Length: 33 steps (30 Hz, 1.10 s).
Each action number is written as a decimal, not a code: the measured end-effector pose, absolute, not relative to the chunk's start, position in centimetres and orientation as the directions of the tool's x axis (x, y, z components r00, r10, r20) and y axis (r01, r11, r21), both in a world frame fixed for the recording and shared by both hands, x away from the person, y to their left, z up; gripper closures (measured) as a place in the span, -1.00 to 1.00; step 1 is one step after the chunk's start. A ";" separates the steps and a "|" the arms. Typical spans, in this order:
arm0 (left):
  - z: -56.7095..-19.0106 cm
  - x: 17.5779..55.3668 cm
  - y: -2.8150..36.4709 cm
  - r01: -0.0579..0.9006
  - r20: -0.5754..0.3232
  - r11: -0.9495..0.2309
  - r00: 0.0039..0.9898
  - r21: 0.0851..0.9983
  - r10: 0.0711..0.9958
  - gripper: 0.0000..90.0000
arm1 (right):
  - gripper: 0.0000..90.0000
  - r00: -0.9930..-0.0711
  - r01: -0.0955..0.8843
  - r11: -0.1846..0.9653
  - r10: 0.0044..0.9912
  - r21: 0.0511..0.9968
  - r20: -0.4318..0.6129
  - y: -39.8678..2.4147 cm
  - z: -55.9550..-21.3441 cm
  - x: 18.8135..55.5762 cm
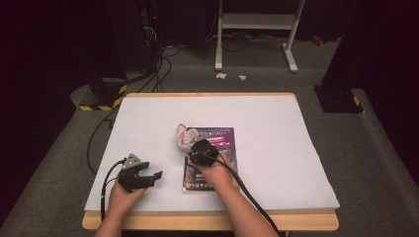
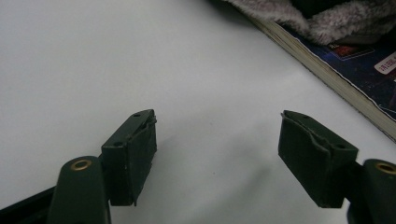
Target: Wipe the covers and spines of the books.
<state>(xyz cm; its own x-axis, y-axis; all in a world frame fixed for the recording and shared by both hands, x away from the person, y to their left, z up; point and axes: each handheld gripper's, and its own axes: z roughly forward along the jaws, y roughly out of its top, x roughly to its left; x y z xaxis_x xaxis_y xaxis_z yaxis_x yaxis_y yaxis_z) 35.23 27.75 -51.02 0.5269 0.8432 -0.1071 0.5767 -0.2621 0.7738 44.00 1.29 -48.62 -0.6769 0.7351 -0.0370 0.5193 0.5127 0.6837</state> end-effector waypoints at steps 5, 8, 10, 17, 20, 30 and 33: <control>-51.0 35.2 27.7 0.574 -0.102 -0.263 0.525 0.776 0.845 -0.38 | 0.37 -0.603 0.565 0.458 0.797 0.686 -0.035 -3.8 -48.7 44.6; -51.0 35.2 27.6 0.575 -0.100 -0.263 0.522 0.775 0.847 -0.38 | 0.37 -0.541 0.599 0.406 0.841 0.690 -0.025 -7.4 -48.7 44.7; -51.1 35.2 27.6 0.576 -0.098 -0.263 0.520 0.774 0.848 -0.38 | 0.37 -0.497 0.618 0.374 0.868 0.692 -0.025 -10.2 -48.6 44.7; -51.1 35.2 27.6 0.576 -0.095 -0.267 0.521 0.773 0.848 -0.37 | 0.37 -0.502 0.609 0.382 0.864 0.695 -0.035 -9.8 -48.7 44.5; -51.0 35.2 27.6 0.574 -0.092 -0.271 0.523 0.772 0.847 -0.37 | 0.37 -0.542 0.588 0.410 0.840 0.697 -0.036 -7.1 -48.8 44.6; -51.0 35.2 27.6 0.573 -0.092 -0.277 0.530 0.771 0.843 -0.37 | 0.37 -0.676 0.512 0.492 0.736 0.704 -0.023 1.6 -48.9 44.1; -51.0 35.2 27.6 0.573 -0.093 -0.275 0.530 0.772 0.843 -0.38 | 0.37 -0.684 0.498 0.505 0.728 0.705 -0.039 2.4 -49.0 44.1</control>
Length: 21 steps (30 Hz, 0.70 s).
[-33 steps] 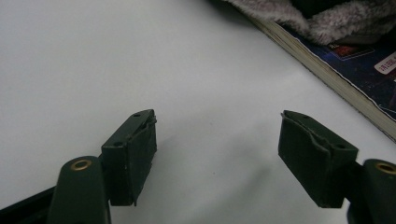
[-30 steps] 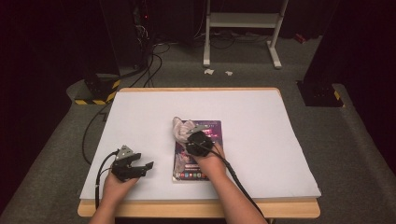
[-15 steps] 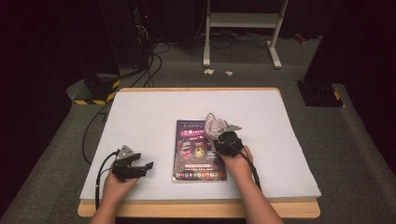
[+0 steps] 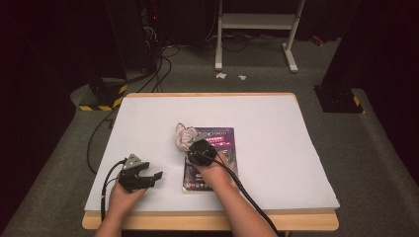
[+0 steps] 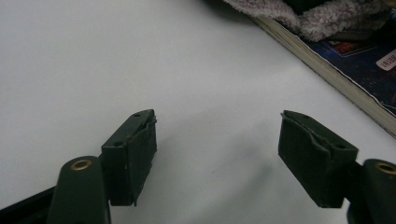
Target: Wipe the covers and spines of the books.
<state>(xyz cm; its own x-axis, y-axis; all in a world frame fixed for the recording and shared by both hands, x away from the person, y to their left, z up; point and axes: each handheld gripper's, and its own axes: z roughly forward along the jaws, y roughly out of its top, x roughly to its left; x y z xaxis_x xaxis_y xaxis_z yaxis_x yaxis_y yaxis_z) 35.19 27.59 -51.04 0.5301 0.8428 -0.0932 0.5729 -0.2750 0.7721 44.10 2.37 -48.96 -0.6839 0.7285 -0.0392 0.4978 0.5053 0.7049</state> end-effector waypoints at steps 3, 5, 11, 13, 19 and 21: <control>-51.0 35.2 27.6 0.573 -0.092 -0.276 0.530 0.772 0.843 -0.37 | 0.37 -0.678 0.508 0.500 0.735 0.701 -0.032 1.4 -49.0 44.3; -51.0 35.2 27.6 0.574 -0.092 -0.277 0.531 0.771 0.843 -0.37 | 0.37 -0.663 0.515 0.496 0.748 0.699 -0.043 0.2 -48.9 44.4; -51.0 35.2 27.6 0.574 -0.089 -0.279 0.530 0.770 0.844 -0.37 | 0.37 -0.579 0.565 0.439 0.814 0.698 -0.044 -5.5 -48.9 44.7; -51.1 35.3 27.6 0.576 -0.095 -0.274 0.529 0.770 0.843 -0.37 | 0.37 -0.552 0.579 0.422 0.833 0.698 -0.045 -7.1 -48.9 44.7; -51.1 35.2 27.5 0.576 -0.092 -0.277 0.529 0.769 0.843 -0.37 | 0.37 -0.495 0.603 0.385 0.867 0.699 -0.050 -8.9 -48.9 46.2; -51.1 35.2 27.5 0.573 -0.089 -0.280 0.531 0.770 0.843 -0.37 | 0.37 -0.490 0.608 0.379 0.871 0.698 -0.047 -9.0 -48.8 46.7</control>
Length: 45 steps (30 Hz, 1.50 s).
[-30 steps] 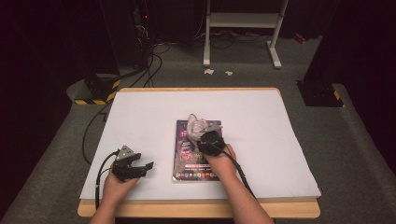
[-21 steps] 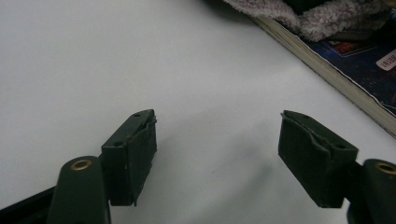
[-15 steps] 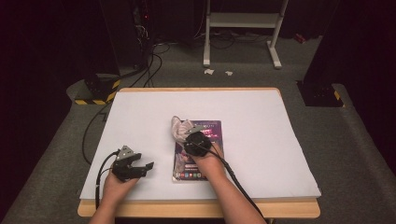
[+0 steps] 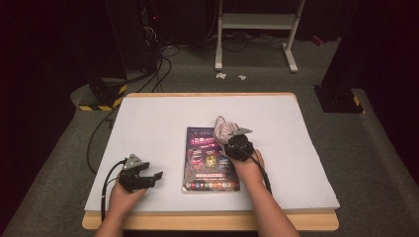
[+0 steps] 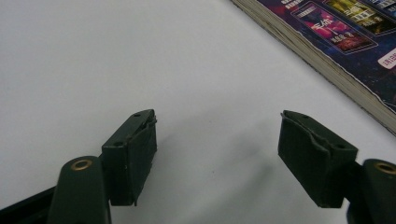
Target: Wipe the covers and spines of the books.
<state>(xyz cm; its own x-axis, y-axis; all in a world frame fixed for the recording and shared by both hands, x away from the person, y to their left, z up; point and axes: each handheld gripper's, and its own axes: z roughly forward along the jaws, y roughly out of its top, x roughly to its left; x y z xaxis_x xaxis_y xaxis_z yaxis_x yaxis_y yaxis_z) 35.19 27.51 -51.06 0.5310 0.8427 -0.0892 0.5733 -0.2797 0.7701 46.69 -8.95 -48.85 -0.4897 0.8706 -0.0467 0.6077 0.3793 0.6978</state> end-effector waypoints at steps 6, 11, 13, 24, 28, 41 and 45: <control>-51.1 35.2 27.6 0.575 -0.097 -0.278 0.536 0.769 0.838 -0.37 | 0.38 -0.467 0.619 0.369 0.882 0.693 -0.053 -8.2 -48.8 50.0; -51.1 35.2 27.6 0.572 -0.096 -0.280 0.538 0.771 0.837 -0.37 | 0.39 -0.473 0.622 0.383 0.879 0.683 -0.062 -6.0 -48.7 51.7; -51.1 35.2 27.6 0.571 -0.094 -0.282 0.540 0.771 0.837 -0.37 | 0.39 -0.485 0.614 0.393 0.872 0.684 -0.066 -4.6 -48.8 51.9; -51.1 35.2 27.6 0.577 -0.104 -0.281 0.543 0.767 0.833 -0.37 | 0.39 -0.588 0.558 0.455 0.807 0.694 -0.057 3.7 -49.0 51.9; -51.1 35.3 27.6 0.578 -0.105 -0.283 0.546 0.766 0.831 -0.37 | 0.39 -0.567 0.580 0.443 0.822 0.683 -0.052 2.0 -48.8 52.0; -51.1 35.2 27.5 0.576 -0.097 -0.285 0.542 0.766 0.834 -0.37 | 0.39 -0.404 0.663 0.343 0.912 0.665 -0.067 -8.7 -48.5 52.5; -51.1 35.2 27.5 0.578 -0.098 -0.285 0.542 0.764 0.835 -0.37 | 0.40 -0.410 0.650 0.364 0.907 0.667 -0.095 -7.4 -48.6 52.5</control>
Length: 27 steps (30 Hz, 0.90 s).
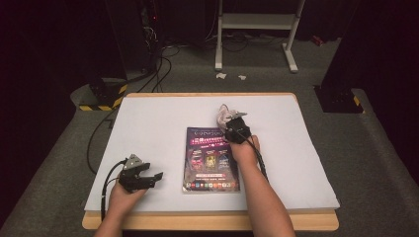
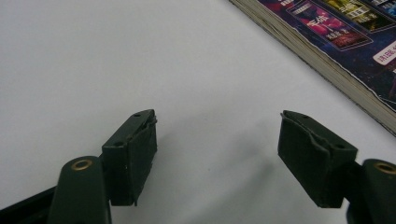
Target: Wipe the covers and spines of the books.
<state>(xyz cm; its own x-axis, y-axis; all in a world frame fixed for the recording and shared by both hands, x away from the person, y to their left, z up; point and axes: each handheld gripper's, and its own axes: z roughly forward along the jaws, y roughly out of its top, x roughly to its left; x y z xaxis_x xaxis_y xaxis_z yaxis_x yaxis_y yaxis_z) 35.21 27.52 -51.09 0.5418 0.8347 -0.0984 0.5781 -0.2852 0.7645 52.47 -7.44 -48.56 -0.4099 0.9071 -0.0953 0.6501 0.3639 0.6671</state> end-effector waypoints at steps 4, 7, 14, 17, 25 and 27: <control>-51.1 35.2 27.5 0.576 -0.097 -0.288 0.545 0.765 0.833 -0.37 | 0.40 -0.489 0.610 0.416 0.867 0.674 -0.093 -3.1 -48.7 52.3; -51.1 35.2 27.5 0.576 -0.097 -0.289 0.547 0.765 0.832 -0.37 | 0.40 -0.535 0.587 0.441 0.841 0.679 -0.084 0.3 -48.8 52.0; -51.1 35.2 27.5 0.574 -0.099 -0.289 0.550 0.766 0.829 -0.37 | 0.40 -0.613 0.529 0.498 0.784 0.687 -0.097 5.4 -48.9 50.9; -51.1 35.2 27.5 0.573 -0.096 -0.292 0.551 0.765 0.829 -0.37 | 0.39 -0.605 0.545 0.476 0.793 0.690 -0.068 4.6 -48.9 51.2; -51.1 35.1 27.4 0.574 -0.093 -0.292 0.547 0.765 0.832 -0.37 | 0.39 -0.512 0.601 0.422 0.856 0.679 -0.079 -1.1 -48.8 52.2; -51.1 35.1 27.4 0.573 -0.092 -0.293 0.548 0.765 0.832 -0.37 | 0.39 -0.466 0.616 0.399 0.880 0.680 -0.094 -4.4 -48.8 52.4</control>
<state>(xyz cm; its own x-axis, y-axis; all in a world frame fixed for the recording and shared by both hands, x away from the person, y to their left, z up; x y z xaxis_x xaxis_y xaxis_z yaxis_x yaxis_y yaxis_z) 35.10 27.41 -51.10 0.5477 0.8316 -0.0922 0.5733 -0.2927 0.7653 52.42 -4.40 -48.79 -0.4659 0.8798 -0.0939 0.6157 0.3986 0.6798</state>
